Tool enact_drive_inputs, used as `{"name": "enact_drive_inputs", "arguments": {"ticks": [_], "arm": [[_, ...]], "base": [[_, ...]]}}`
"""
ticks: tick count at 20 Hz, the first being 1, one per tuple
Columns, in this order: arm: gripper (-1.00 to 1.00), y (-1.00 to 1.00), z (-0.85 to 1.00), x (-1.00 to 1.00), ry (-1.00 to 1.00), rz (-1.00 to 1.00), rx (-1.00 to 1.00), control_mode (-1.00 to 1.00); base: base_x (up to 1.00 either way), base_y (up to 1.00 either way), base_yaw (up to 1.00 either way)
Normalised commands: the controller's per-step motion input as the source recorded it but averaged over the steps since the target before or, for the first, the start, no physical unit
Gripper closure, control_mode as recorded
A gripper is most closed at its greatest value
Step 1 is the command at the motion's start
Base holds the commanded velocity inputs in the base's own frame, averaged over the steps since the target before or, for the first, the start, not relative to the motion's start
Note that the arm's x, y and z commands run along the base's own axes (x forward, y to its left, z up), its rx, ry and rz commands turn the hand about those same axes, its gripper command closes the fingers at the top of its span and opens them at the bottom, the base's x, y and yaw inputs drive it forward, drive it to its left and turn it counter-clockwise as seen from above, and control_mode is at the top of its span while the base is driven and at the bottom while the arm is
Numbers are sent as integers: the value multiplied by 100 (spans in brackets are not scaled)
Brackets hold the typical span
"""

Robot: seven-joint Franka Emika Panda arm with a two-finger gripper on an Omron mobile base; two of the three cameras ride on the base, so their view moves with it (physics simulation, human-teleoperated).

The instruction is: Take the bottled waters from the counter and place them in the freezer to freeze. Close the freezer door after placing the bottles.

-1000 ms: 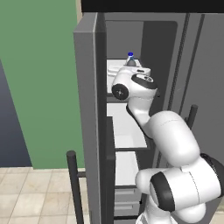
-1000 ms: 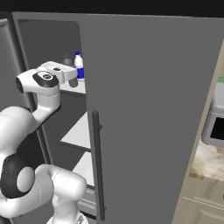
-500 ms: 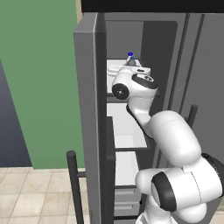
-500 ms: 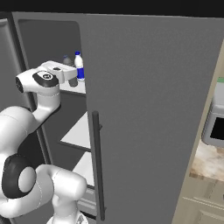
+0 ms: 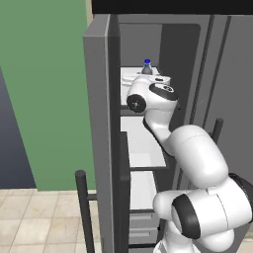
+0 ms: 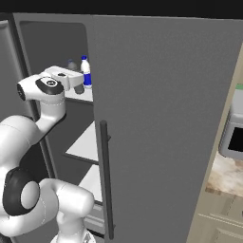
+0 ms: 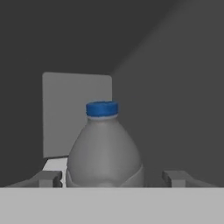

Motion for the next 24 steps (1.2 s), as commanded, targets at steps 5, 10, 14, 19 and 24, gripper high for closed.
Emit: {"name": "enact_drive_inputs", "arguments": {"ticks": [5,10,14,19,24], "arm": [[-100,0,0,0,0,0,0,-100],[-100,-1,0,0,0,0,0,-100],[-100,-7,0,0,0,0,1,-100],[-100,-1,0,0,0,0,0,-100],[-100,0,0,0,0,-1,0,-100]], "base": [[0,0,0],[0,0,0],[0,0,0],[0,0,0],[0,0,0]]}}
